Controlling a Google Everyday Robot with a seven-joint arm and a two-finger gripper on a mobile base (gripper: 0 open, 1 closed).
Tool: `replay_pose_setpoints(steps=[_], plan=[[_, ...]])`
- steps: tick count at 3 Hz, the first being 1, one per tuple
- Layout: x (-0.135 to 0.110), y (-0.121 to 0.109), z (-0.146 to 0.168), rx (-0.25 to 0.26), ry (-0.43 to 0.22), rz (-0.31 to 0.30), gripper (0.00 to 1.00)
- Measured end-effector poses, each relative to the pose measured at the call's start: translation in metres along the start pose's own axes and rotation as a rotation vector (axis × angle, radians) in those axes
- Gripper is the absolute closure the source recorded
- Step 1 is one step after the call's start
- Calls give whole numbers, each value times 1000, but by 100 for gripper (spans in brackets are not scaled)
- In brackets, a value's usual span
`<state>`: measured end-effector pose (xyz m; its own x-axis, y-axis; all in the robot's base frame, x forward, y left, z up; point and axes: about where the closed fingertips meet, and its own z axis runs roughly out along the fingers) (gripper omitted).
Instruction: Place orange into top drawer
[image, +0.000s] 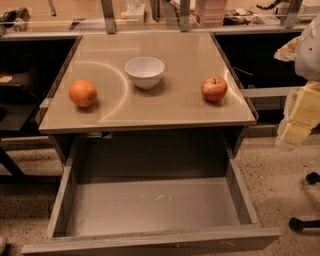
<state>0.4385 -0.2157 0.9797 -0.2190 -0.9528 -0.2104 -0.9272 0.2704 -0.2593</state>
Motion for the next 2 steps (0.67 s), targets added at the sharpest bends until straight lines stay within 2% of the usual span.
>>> replay_pose_setpoints(steps=[2], plan=[[-8,-2,3,-7,-19,-16,0]])
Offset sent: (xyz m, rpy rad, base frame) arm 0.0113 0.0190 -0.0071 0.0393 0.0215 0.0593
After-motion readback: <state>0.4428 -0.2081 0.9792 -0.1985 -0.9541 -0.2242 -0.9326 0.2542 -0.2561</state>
